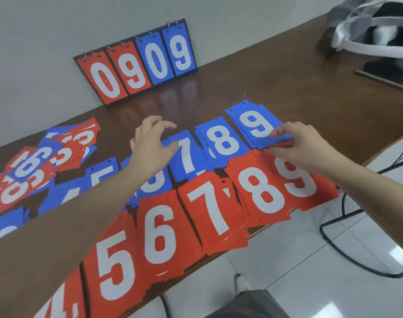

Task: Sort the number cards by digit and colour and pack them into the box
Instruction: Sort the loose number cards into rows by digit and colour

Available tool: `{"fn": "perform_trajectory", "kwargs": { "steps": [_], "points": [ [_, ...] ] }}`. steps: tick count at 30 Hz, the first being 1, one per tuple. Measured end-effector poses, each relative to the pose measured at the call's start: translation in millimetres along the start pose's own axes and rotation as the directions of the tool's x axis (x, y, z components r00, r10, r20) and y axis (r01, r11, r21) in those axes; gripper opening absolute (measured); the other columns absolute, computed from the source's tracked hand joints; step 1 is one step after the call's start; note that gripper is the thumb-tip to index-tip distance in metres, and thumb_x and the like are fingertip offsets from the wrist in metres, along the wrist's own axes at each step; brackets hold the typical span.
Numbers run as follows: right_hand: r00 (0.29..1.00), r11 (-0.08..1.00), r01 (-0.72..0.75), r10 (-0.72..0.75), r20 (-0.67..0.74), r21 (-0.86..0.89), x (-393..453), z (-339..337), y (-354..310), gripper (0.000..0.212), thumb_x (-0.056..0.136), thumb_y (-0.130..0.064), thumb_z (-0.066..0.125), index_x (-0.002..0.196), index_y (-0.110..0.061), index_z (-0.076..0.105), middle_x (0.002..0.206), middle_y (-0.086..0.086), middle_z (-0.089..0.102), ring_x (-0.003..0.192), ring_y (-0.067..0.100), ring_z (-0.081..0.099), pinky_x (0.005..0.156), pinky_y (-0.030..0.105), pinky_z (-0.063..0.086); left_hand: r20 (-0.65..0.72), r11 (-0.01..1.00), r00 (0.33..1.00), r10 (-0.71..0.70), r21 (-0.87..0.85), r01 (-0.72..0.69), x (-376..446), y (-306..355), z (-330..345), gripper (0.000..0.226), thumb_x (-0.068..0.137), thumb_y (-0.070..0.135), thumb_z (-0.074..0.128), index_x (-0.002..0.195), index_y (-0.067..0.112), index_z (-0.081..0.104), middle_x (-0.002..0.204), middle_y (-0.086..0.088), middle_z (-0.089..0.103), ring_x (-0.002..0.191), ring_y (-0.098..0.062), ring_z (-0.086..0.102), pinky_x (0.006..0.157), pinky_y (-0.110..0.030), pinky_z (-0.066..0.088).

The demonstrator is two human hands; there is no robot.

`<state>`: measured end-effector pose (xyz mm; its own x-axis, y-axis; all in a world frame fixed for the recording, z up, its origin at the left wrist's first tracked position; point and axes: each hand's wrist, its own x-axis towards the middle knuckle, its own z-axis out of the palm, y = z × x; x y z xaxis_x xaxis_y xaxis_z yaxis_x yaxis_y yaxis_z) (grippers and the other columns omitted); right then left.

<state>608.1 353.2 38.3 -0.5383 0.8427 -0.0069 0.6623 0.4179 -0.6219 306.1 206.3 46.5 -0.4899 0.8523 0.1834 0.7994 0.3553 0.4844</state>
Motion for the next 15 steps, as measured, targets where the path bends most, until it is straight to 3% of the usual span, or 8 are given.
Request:
{"fn": "perform_trajectory", "kwargs": {
  "steps": [5, 9, 12, 15],
  "points": [
    [0.993, 0.990, 0.114, -0.116, 0.027, 0.082, -2, 34, -54, 0.024, 0.089, -0.022, 0.073, 0.107, -0.032, 0.060, 0.115, -0.008, 0.055, 0.078, -0.002, 0.049, 0.072, 0.017, 0.037, -0.020, 0.998, 0.998, -0.056, -0.027, 0.055, -37, -43, -36, 0.036, 0.091, 0.024, 0.066, 0.125, 0.033, 0.059, 0.140, 0.010, 0.043, 0.132, -0.018, 0.039, 0.111, -0.047, 0.028],
    [0.978, 0.977, 0.183, -0.193, 0.084, 0.113, -9, 71, -109, 0.023, 0.091, -0.023, 0.071, 0.108, -0.033, 0.058, 0.119, -0.007, 0.055, 0.083, 0.007, 0.052, 0.076, 0.023, 0.037, -0.002, 0.992, 0.994, -0.105, -0.065, 0.104, -78, -85, -73, 0.048, 0.079, 0.041, 0.057, 0.126, 0.031, 0.059, 0.134, 0.007, 0.051, 0.129, -0.019, 0.048, 0.109, -0.055, 0.037],
    [0.960, 0.962, 0.253, -0.263, 0.099, 0.104, -15, 101, -149, 0.023, 0.090, -0.023, 0.072, 0.105, -0.033, 0.058, 0.118, -0.006, 0.056, 0.083, 0.013, 0.053, 0.068, 0.010, 0.036, 0.007, 0.984, 0.987, -0.159, -0.078, 0.160, -110, -118, -100, 0.051, 0.080, 0.042, 0.056, 0.129, 0.030, 0.057, 0.137, 0.006, 0.051, 0.130, -0.020, 0.048, 0.109, -0.056, 0.038],
    [0.941, 0.950, 0.291, -0.306, 0.147, 0.110, -25, 124, -186, 0.020, 0.092, -0.025, 0.071, 0.106, -0.031, 0.059, 0.118, -0.008, 0.056, 0.095, 0.016, 0.056, 0.066, 0.005, 0.034, -0.020, 0.978, 0.982, -0.190, -0.096, 0.187, -139, -150, -122, 0.041, 0.089, 0.028, 0.066, 0.130, 0.027, 0.058, 0.138, 0.005, 0.052, 0.130, -0.019, 0.048, 0.110, -0.052, 0.038]
  ]
}}
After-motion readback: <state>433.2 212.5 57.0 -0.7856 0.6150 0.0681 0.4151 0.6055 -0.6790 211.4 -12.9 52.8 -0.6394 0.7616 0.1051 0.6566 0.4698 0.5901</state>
